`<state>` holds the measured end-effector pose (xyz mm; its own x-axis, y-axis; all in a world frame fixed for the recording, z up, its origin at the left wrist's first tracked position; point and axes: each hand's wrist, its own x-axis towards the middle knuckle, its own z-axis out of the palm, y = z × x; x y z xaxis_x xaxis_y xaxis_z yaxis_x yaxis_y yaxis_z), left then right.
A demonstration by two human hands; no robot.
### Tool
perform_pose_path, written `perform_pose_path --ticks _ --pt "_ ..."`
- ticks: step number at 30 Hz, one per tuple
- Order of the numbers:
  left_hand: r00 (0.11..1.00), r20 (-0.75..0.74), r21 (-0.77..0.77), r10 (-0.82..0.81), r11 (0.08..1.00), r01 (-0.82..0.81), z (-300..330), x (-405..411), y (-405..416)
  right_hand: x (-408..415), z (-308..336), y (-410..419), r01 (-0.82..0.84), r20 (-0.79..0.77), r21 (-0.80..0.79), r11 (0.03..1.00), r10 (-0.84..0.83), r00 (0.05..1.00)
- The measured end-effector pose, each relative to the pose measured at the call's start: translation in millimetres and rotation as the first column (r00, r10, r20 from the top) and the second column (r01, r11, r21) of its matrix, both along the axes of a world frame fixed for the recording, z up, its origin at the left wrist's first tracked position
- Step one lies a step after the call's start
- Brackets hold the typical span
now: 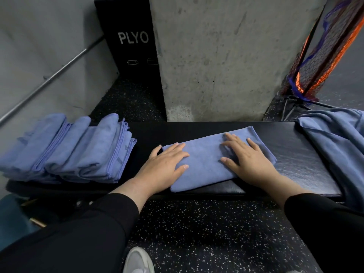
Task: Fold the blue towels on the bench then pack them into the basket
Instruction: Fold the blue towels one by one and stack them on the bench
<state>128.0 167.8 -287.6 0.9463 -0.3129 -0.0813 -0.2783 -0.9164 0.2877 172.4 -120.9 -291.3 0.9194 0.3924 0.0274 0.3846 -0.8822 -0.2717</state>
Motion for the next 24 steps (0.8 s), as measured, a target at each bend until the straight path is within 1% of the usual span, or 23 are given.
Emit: perform_pose_path --ticks 2,3,5,6,7,8,10,11,13,15,18,20,21,23,24 --pt "0.999 -0.005 -0.003 0.041 0.999 -0.041 1 1 0 4 3 2 0.013 0.01 0.043 0.999 -0.014 1.0" --pt "0.999 -0.013 -0.001 0.052 0.999 -0.052 2 1 -1 4 4 6 0.017 0.062 0.051 0.999 -0.02 0.998" --pt "0.998 -0.02 0.006 0.062 0.998 -0.062 4 2 -3 -2 11 20 0.032 0.24 0.047 0.998 -0.042 0.97" --pt "0.998 -0.021 0.014 0.067 0.998 -0.067 5 2 -5 -8 16 29 0.032 0.295 0.041 0.999 -0.043 0.955" --pt "0.997 -0.019 0.023 0.074 0.997 -0.073 6 1 -6 -16 21 38 0.032 0.278 0.036 0.999 -0.04 0.96" --pt "0.997 -0.012 0.03 0.082 0.996 -0.082 6 1 -7 -26 24 48 0.037 0.217 0.023 0.999 -0.041 0.975" --pt "0.994 0.013 0.025 0.108 0.994 -0.108 6 2 -7 -42 25 63 0.07 0.089 -0.072 0.995 -0.064 0.994" --pt "0.992 0.029 0.014 0.123 0.992 -0.123 7 3 -7 -48 23 67 0.092 0.079 -0.129 0.987 -0.083 0.993" --pt "0.988 0.083 -0.005 0.128 0.992 -0.128 10 5 -6 -54 19 70 0.12 0.12 -0.201 0.972 -0.098 0.988" --pt "0.983 0.146 -0.008 0.108 0.994 -0.109 13 4 -3 -51 14 70 0.09 0.167 -0.238 0.967 -0.05 0.985" --pt "0.983 0.174 -0.008 0.058 0.998 -0.057 11 -2 10 -37 9 61 0.029 0.157 -0.222 0.975 0.006 0.988" --pt "0.988 0.154 -0.046 -0.009 0.999 0.017 10 -9 19 -24 8 47 -0.043 0.137 -0.21 0.977 0.073 0.988" --pt "0.989 0.135 -0.06 -0.055 0.996 0.064 11 -13 22 -17 9 39 -0.051 0.147 -0.186 0.981 0.079 0.986" --pt "0.988 0.083 -0.068 -0.132 0.988 0.138 15 -20 23 -6 12 24 0.009 0.162 -0.13 0.991 0.012 0.987" --pt "0.988 0.054 -0.076 -0.143 0.986 0.147 16 -23 22 -3 14 18 0.037 0.168 -0.094 0.995 -0.021 0.986"
